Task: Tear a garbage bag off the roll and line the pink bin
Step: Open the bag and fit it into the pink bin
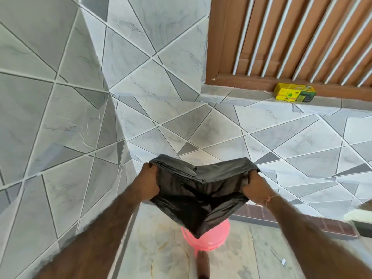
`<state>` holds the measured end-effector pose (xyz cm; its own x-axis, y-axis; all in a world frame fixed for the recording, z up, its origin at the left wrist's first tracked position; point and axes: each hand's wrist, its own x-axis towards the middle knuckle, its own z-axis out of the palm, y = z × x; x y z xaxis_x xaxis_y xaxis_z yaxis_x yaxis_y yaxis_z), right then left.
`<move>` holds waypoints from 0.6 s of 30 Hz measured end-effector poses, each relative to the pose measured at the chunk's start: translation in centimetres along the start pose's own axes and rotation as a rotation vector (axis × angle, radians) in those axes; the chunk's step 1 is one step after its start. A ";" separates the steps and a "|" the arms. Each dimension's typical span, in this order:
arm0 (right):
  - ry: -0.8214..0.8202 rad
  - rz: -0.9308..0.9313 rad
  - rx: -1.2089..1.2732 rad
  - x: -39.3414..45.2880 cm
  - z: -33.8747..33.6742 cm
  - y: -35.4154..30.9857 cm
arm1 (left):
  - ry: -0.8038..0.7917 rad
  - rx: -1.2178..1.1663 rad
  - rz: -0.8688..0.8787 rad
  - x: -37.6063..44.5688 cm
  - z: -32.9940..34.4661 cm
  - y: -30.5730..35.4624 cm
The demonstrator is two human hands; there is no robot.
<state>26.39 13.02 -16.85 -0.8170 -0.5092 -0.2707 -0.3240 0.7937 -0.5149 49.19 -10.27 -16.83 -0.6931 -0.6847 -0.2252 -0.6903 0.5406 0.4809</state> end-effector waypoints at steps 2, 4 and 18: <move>-0.001 -0.007 0.095 0.7 -0.3 -0.3 | 0.054 -0.050 0.033 1.0 -0.3 0.2; -0.013 -0.027 0.154 2.1 -0.1 0.2 | 0.071 -0.058 0.049 1.8 -0.5 0.2; -0.472 -0.023 -0.014 4.8 0.2 -1.9 | -0.652 0.354 -0.112 4.9 -0.9 -0.9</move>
<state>23.19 8.96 -17.34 -0.5046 -0.6194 -0.6014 -0.3484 0.7835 -0.5146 46.57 -14.59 -17.60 -0.5215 -0.3761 -0.7658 -0.7130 0.6851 0.1490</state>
